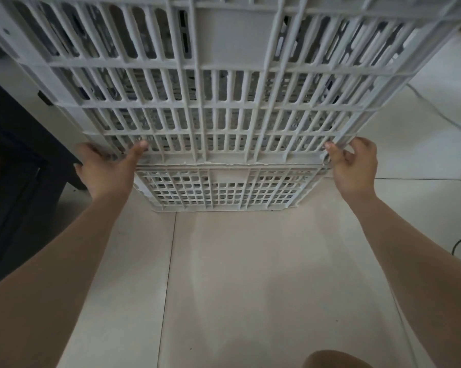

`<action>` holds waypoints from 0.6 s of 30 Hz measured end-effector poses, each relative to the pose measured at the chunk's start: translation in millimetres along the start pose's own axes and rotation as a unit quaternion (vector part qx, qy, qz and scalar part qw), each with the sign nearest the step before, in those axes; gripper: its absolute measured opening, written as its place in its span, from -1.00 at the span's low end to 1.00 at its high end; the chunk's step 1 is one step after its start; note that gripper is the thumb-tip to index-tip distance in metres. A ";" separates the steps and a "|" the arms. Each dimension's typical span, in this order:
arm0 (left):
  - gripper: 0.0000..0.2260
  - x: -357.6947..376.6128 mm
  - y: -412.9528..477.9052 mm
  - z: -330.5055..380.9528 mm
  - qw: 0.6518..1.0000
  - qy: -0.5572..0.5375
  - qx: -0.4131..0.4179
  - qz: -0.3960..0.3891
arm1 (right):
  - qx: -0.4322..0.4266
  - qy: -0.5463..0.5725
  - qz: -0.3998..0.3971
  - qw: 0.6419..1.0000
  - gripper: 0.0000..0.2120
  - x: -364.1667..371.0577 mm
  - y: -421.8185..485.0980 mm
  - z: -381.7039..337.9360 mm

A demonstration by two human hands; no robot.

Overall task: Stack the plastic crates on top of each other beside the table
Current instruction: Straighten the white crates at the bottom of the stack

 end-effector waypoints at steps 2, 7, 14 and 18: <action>-0.27 -1.0 0.7 0.5 1.000 0.004 0.012 -0.013 | -0.003 0.014 -0.004 1.000 -0.16 1.3 -1.1 1.0; -0.13 9.6 -2.6 -3.7 0.991 0.113 0.025 -0.074 | -0.009 -0.010 -0.084 0.996 -0.14 16.5 -2.0 2.3; -0.06 14.7 -17.3 12.4 0.985 0.155 0.030 -0.067 | 0.004 -0.024 -0.081 0.996 0.41 35.5 -3.5 6.7; 0.03 17.8 -11.0 7.1 0.983 0.172 0.052 -0.047 | 0.004 -0.044 -0.045 0.998 0.21 32.2 -5.0 8.4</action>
Point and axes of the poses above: each hand's wrist, its own y-axis towards the middle knuckle, its own x-axis out of the palm, z = x × y, the point moved 10 cm from there along y, towards the middle knuckle, and after that the axes turned 5 degrees about -z, right-handed, at the moved point
